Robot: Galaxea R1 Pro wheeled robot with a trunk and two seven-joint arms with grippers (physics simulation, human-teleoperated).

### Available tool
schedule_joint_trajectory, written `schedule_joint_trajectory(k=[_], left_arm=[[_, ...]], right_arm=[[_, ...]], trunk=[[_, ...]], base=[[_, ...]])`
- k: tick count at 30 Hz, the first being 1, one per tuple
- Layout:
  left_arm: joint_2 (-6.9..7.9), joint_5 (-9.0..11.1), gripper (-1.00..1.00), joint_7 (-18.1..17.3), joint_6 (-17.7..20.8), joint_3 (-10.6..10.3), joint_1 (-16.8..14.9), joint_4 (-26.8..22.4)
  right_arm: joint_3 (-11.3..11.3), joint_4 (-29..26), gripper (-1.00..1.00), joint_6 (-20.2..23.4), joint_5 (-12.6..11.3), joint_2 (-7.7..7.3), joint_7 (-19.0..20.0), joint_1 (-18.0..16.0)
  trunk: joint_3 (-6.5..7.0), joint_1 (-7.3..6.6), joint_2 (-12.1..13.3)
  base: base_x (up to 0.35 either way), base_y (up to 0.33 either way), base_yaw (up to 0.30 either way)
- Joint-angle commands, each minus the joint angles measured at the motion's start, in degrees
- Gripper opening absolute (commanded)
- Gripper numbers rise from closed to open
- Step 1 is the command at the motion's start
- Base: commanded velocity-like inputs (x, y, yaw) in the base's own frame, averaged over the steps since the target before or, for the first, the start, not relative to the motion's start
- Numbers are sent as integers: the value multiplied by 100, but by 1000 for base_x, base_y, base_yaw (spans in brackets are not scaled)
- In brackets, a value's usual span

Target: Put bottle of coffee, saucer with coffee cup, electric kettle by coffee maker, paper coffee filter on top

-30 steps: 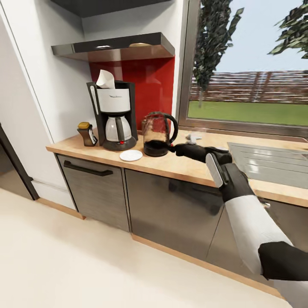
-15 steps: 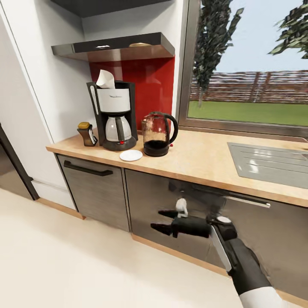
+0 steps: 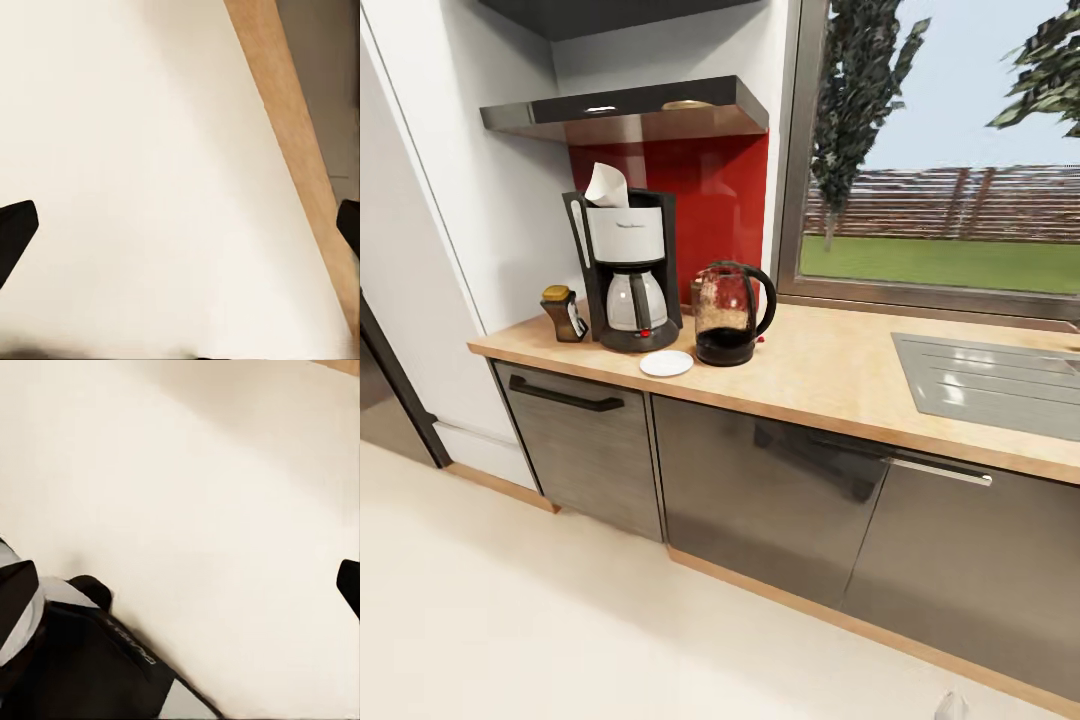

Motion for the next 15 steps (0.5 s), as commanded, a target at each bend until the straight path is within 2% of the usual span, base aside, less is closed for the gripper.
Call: schedule_joint_trajectory(k=[1, 2, 3, 4, 5, 6, 7, 9, 15], left_arm=[[-37, -21, 100, -20, 19, 98, -4, 4], [-93, -22, 100, -21, 11, 164, -4, 4], [-114, -22, 100, -20, 9, 189, -4, 4], [-147, -24, 100, -9, 5, 223, -4, 6], [-163, -25, 100, -3, 3, 236, -4, 7], [-211, -28, 100, 8, 2, 260, -4, 10], [-251, -29, 100, 14, -6, 269, -2, 11], [-309, -30, 100, 24, -27, 280, 18, 8], [-333, -37, 100, 28, -36, 285, 29, 4]], right_arm=[[-170, 207, 100, -113, -24, -58, 23, 1], [-422, 549, 100, -337, -20, -163, 16, 8], [-515, 708, 100, -420, -19, -215, 5, 11], [-648, 1003, 100, -538, -16, -332, -39, 14], [-696, 1134, 100, -580, -17, -398, -69, 16], [-788, 1410, 100, -657, -22, -567, -139, 18], [-824, 1517, 100, -686, -25, -635, -170, 19], [-870, 1648, 100, -721, -28, -723, -208, 20], [-890, 1695, 100, -723, -39, -758, -199, 21]], trunk=[[-5, -1, -2], [-5, -1, -2], [-5, -1, -2], [-5, -1, -2], [-5, -1, -2], [-5, -1, -2], [-5, -1, -2], [-5, -1, -2], [-5, -1, -2]], base=[[0, 0, 0], [0, 0, 0], [0, 0, 0], [0, 0, 0], [0, 0, 0], [0, 0, 0], [0, 0, 0], [0, 0, 0], [0, 0, 0]])
